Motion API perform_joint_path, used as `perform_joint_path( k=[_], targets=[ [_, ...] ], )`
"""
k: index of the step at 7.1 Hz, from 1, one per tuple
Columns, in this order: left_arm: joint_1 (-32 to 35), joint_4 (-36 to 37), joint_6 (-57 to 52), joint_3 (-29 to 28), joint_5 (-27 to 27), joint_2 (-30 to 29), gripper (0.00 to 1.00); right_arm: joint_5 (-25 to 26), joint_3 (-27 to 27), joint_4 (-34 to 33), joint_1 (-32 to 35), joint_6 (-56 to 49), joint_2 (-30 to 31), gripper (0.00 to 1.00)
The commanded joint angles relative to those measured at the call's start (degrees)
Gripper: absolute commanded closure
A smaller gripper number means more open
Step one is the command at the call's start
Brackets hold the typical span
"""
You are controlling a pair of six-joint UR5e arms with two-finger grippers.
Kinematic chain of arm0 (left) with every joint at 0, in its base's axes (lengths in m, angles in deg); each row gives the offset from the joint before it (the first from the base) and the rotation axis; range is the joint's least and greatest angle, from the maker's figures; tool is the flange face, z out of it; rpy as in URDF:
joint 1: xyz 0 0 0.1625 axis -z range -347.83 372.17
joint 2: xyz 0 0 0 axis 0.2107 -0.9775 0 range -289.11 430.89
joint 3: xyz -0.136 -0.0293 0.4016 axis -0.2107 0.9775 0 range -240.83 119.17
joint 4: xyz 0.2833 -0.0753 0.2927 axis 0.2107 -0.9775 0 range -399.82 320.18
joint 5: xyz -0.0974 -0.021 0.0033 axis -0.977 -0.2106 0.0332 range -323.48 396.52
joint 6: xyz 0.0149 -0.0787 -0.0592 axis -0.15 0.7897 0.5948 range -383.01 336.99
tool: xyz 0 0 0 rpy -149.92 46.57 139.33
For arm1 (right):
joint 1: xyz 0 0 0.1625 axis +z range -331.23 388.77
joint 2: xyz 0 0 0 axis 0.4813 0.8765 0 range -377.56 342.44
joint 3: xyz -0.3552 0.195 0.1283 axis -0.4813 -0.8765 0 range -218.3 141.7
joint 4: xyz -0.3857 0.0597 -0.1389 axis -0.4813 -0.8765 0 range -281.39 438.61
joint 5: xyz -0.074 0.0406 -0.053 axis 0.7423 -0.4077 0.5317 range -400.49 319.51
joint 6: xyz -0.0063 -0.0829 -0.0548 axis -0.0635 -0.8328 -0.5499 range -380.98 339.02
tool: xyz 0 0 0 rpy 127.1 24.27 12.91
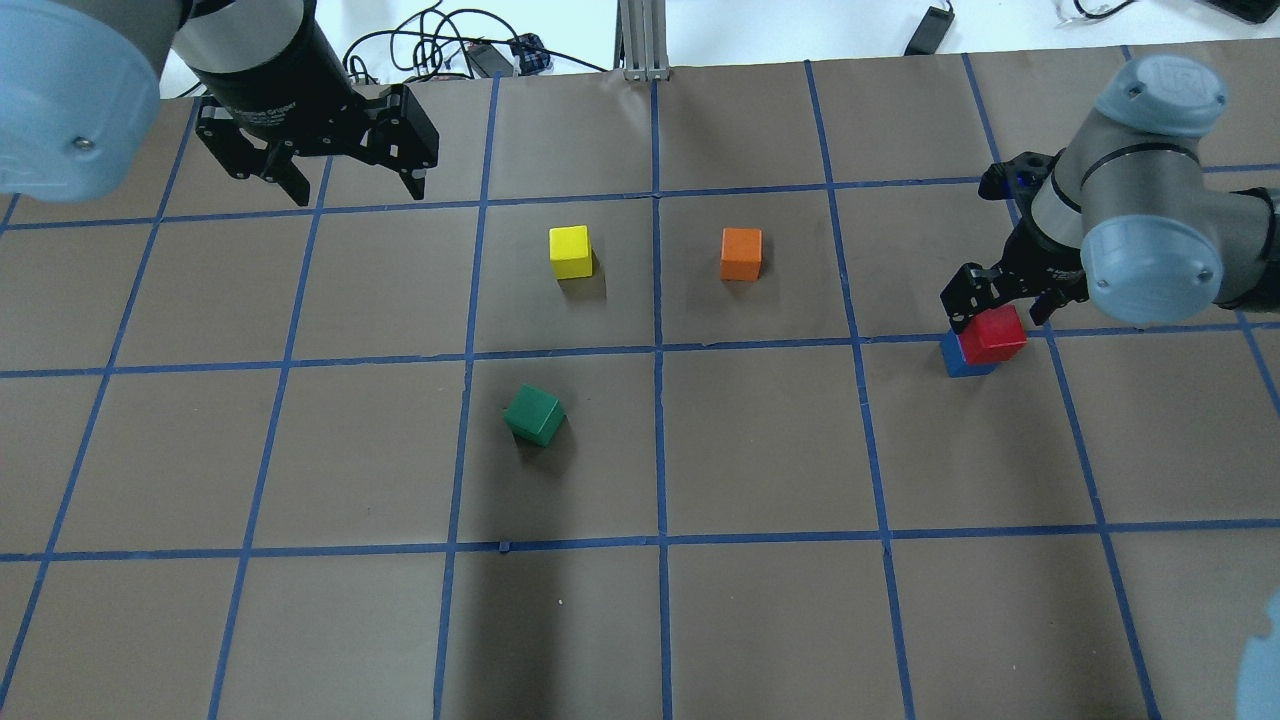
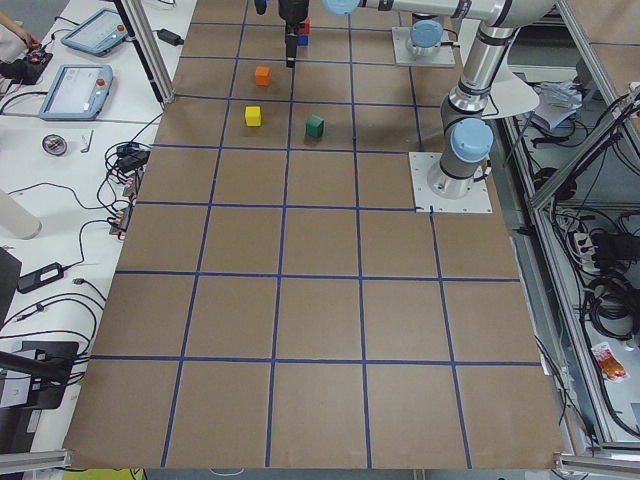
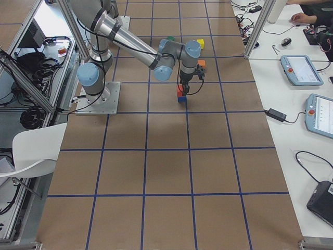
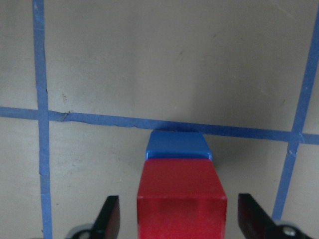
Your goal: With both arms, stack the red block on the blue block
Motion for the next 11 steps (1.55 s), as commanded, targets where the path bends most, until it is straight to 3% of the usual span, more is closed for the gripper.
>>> perform_joint_path(
  k=[1, 3, 5, 11],
  targets=[
    [0.00, 0.00, 0.00, 0.00, 0.00, -0.05, 0.00, 0.00, -4.53, 4.47, 0.09, 0.30, 1.26, 0.00],
    [-0.09, 0.00, 0.00, -0.09, -0.09, -0.05, 0.00, 0.08, -13.74, 17.10, 0.35, 4.59, 3.63, 0.00],
    [-0.09, 0.00, 0.00, -0.09, -0.09, -0.05, 0.00, 0.00, -18.61, 23.74, 0.79, 5.84, 5.56, 0.00],
    [0.00, 0.00, 0.00, 0.00, -0.09, 0.04, 0.00, -0.08, -17.84, 26.75, 10.62, 14.79, 11.98, 0.00]
  ],
)
